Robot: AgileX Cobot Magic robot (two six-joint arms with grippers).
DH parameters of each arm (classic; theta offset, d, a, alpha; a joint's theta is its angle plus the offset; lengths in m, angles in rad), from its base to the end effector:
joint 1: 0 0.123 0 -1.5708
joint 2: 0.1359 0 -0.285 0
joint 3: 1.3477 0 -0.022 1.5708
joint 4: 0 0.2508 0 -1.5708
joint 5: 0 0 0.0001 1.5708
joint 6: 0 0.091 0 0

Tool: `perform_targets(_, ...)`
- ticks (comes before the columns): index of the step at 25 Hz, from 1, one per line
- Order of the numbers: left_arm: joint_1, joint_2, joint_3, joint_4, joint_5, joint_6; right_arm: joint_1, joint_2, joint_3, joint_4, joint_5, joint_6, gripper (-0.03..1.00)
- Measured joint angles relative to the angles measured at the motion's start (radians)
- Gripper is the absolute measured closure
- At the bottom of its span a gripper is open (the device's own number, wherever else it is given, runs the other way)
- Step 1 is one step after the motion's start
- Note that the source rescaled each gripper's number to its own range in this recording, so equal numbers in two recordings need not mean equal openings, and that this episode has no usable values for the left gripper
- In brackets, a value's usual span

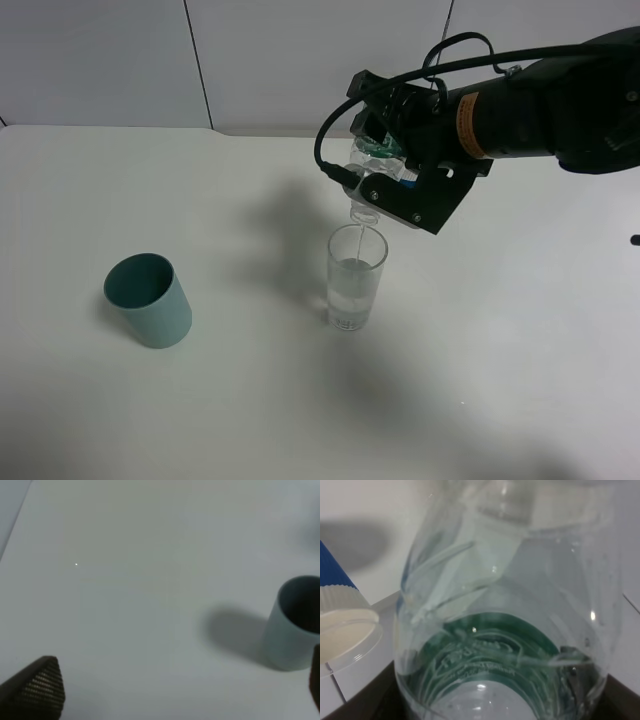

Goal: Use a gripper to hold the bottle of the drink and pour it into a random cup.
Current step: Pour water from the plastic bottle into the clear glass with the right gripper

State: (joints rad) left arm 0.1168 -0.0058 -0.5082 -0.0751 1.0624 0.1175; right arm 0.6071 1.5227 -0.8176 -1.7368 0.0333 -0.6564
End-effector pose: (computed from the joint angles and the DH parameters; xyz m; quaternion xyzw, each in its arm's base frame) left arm -0.0061 -0.0067 0.2796 0.0020 0.8494 0.0243 0.5272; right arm 0.2618 0.1781 0.2273 -0.8845 0.0701 -0.3683 0.2777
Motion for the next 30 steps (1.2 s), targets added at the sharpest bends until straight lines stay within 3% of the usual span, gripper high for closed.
perform_targets(30, 0.0, 0.0, 0.0, 0.0, 0.0, 0.0, 0.011, 0.0, 0.0, 0.0, -0.012, -0.046, 0.97)
